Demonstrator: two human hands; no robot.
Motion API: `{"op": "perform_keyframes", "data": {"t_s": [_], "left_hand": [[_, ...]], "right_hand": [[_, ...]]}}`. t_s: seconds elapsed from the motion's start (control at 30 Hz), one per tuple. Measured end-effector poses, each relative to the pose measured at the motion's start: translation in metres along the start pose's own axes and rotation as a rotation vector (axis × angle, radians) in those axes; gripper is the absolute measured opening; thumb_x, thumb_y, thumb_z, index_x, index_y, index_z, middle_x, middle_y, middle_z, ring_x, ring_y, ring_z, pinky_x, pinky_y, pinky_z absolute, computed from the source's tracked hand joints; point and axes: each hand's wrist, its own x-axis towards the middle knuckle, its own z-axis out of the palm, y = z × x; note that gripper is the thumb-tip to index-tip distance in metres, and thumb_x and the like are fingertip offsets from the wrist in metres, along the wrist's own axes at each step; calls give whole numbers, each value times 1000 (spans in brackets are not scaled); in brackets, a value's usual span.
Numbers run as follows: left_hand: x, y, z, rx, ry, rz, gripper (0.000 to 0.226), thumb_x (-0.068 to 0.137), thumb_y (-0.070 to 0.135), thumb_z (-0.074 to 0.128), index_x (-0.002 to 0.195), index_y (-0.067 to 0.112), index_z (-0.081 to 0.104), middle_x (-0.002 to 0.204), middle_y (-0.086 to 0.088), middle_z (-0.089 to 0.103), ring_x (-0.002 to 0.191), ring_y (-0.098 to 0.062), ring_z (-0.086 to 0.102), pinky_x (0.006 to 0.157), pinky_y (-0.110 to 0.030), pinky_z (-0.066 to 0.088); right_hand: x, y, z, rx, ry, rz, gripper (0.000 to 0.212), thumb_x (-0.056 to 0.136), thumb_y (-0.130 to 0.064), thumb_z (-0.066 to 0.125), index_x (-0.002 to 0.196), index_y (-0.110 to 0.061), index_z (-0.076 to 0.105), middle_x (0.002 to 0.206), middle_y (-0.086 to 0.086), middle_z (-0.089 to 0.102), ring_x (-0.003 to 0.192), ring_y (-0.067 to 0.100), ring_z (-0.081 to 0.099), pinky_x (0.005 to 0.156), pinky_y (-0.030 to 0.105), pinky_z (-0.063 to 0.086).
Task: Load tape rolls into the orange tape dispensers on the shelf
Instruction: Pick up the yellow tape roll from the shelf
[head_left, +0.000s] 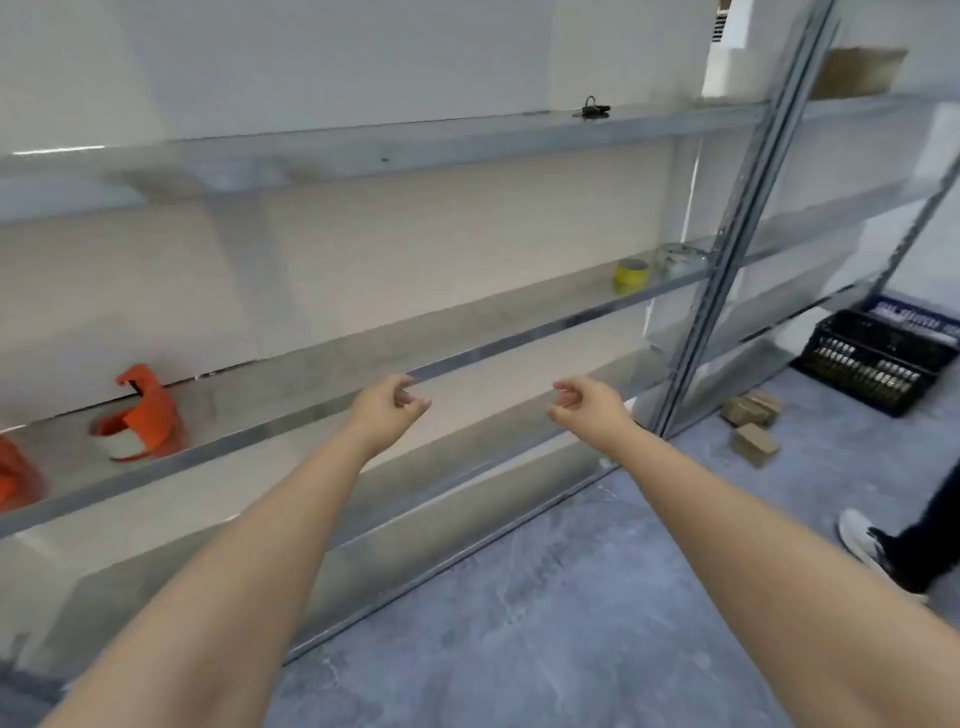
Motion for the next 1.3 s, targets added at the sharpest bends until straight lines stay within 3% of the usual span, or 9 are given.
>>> {"op": "perform_keyframes", "data": {"t_s": [0.2, 0.37, 0.5, 0.63, 0.73, 0.83, 0.97, 1.3], "left_hand": [[1, 52, 66, -251, -42, 102, 37, 88, 31, 58, 122, 17, 54, 98, -3, 64, 98, -19, 59, 83, -26, 38], [5, 98, 102, -286, -56, 144, 40, 88, 32, 58, 125, 18, 51, 87, 9, 60, 96, -14, 57, 84, -25, 38], [15, 133, 128, -271, -69, 149, 43, 88, 34, 57, 127, 18, 50, 89, 10, 59, 95, -14, 56, 82, -26, 37], [26, 163, 156, -243, -63, 172, 43, 88, 34, 57, 127, 19, 49, 100, 1, 62, 97, -15, 56, 81, -26, 38], [29, 186, 178, -223, -116, 196, 43, 89, 29, 58, 128, 15, 49, 106, -6, 63, 98, -18, 58, 83, -27, 41], [39, 200, 194, -200, -158, 196, 45, 89, 28, 58, 130, 13, 47, 114, -12, 63, 105, -23, 58, 91, -30, 45], [76, 213, 205, -180, -144, 170, 45, 90, 31, 57, 131, 15, 47, 110, -7, 63, 97, -14, 56, 82, -23, 39], [218, 241, 255, -187, -126, 161, 43, 90, 34, 55, 129, 19, 46, 114, -4, 63, 108, -19, 57, 92, -29, 42]], "right_hand": [[-17, 37, -44, 165, 105, 77, 41, 84, -18, 64, 122, -6, 55, 114, 15, 63, 104, 24, 60, 85, 25, 44], [-25, 70, -87, 216, 149, 75, 39, 85, -17, 64, 121, -6, 55, 112, 16, 65, 103, 25, 61, 85, 26, 46], [-21, 95, -128, 226, 183, 97, 41, 84, -19, 64, 122, -6, 54, 115, 16, 64, 106, 26, 59, 94, 34, 47], [-10, 115, -161, 225, 177, 68, 41, 85, -21, 63, 123, -9, 52, 117, 11, 62, 103, 20, 58, 91, 29, 45], [3, 130, -178, 235, 203, 62, 41, 85, -19, 63, 123, -7, 53, 116, 13, 63, 106, 24, 59, 93, 33, 46], [22, 141, -187, 254, 196, 52, 41, 84, -16, 64, 123, -5, 54, 116, 16, 63, 98, 22, 59, 85, 30, 45], [61, 153, -200, 257, 178, 47, 43, 84, -17, 65, 123, -5, 54, 116, 15, 64, 98, 22, 58, 90, 31, 44], [212, 187, -233, 281, 131, 24, 40, 82, -28, 67, 119, -16, 57, 90, -11, 61, 88, 9, 58, 84, 27, 43]]}}
